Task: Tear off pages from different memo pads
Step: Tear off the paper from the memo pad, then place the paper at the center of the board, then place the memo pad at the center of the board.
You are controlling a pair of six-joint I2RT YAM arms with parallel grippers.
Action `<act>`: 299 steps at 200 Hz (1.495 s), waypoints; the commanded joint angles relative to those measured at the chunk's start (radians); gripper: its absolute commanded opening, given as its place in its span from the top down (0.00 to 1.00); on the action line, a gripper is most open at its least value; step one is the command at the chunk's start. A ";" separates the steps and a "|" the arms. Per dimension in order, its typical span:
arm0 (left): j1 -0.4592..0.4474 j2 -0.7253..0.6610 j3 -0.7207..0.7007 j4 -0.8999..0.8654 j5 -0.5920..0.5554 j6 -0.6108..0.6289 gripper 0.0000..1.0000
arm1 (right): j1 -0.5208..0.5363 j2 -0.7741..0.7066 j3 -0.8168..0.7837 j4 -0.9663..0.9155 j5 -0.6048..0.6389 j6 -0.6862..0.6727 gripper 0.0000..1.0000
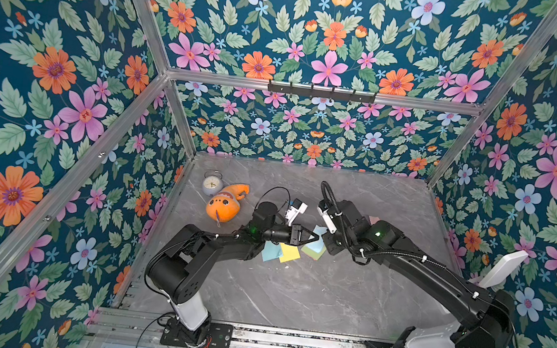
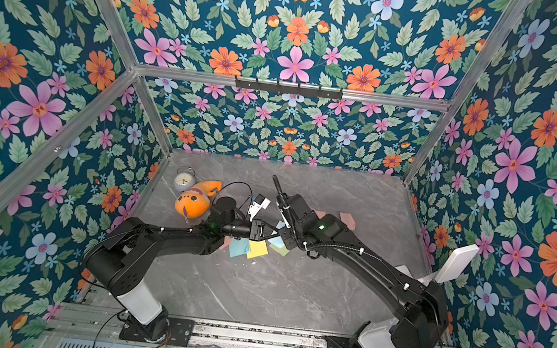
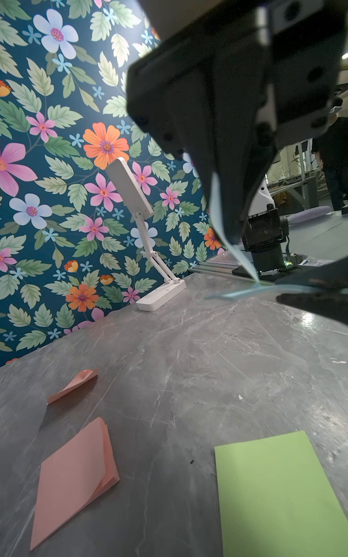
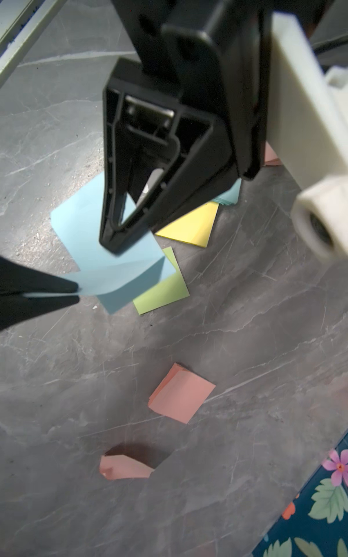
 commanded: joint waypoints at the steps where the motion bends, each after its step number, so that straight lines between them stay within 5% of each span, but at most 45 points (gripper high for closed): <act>1: 0.004 0.003 0.003 -0.020 0.000 0.035 1.00 | -0.036 -0.027 -0.012 -0.016 -0.011 0.017 0.98; 66: 0.030 0.038 0.045 -0.074 -0.037 0.064 1.00 | -0.231 -0.059 -0.069 -0.052 0.047 0.070 1.00; 129: 0.025 0.248 0.301 -0.211 -0.262 0.109 1.00 | -0.520 0.109 -0.065 -0.081 0.125 0.198 1.00; 201: -0.032 0.469 0.496 -0.236 -0.416 0.060 1.00 | -0.569 0.385 -0.062 -0.077 0.100 0.233 0.98; 219: -0.053 0.503 0.520 -0.232 -0.447 0.046 1.00 | -0.571 0.398 -0.075 -0.068 0.055 0.237 0.92; 264: -0.073 0.578 0.569 -0.244 -0.512 0.005 1.00 | -0.570 0.300 -0.103 -0.065 -0.049 0.251 0.56; 299: -0.070 0.583 0.567 -0.271 -0.598 -0.002 1.00 | -0.566 0.190 -0.095 -0.117 -0.045 0.249 0.49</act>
